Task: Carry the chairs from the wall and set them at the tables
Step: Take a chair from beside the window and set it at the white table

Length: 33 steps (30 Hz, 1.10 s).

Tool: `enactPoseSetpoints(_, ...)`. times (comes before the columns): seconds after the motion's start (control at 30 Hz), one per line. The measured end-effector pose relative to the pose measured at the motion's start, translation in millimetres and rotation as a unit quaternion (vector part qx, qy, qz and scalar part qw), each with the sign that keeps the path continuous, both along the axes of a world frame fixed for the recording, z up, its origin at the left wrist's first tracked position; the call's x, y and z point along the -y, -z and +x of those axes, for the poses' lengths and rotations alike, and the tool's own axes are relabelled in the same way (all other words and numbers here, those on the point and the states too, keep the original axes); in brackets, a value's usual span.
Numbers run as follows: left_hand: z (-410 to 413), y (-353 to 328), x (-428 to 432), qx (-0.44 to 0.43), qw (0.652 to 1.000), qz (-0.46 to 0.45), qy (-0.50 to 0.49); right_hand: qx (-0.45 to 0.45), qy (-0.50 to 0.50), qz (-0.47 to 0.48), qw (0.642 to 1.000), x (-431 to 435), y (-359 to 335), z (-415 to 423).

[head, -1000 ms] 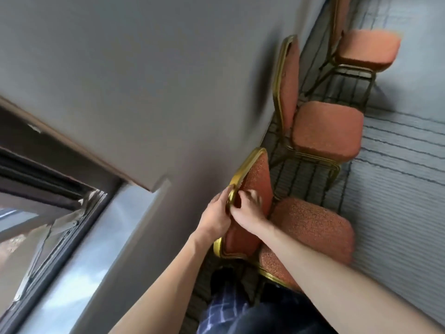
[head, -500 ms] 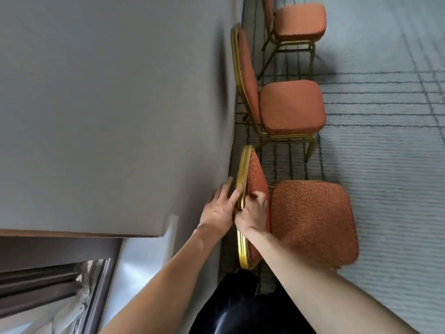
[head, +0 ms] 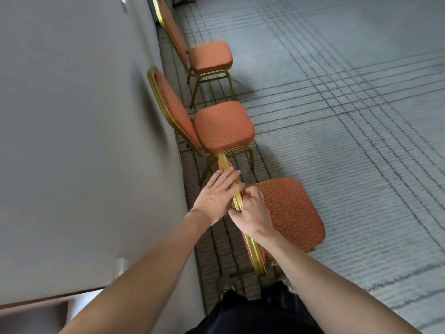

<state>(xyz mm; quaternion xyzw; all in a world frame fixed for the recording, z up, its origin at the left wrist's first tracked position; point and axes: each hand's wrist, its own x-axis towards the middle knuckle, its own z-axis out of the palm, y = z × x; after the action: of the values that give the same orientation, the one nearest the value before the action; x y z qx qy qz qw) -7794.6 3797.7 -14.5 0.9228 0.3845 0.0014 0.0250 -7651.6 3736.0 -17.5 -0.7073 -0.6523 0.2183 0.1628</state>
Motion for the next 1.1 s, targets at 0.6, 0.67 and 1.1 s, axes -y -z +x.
enactPoseSetpoints(0.6, 279.3, -74.8, -89.1, 0.028, 0.989, -0.041, 0.142, 0.058, 0.179, 0.016, 0.982, -16.7, -68.5, 231.3)
enactPoseSetpoints(0.67, 309.9, -80.4, -98.1, 0.004, 0.985, -0.042, 0.168, 0.02, 0.2, -0.005, 0.98, -20.3, -73.1, 251.5)
enactPoseSetpoints(1.1, 434.4, -70.8, -150.8, 0.074, 0.955, -0.055, 0.282, 0.056, 0.418, -0.046, 0.906, -56.9, -80.8, 338.3)
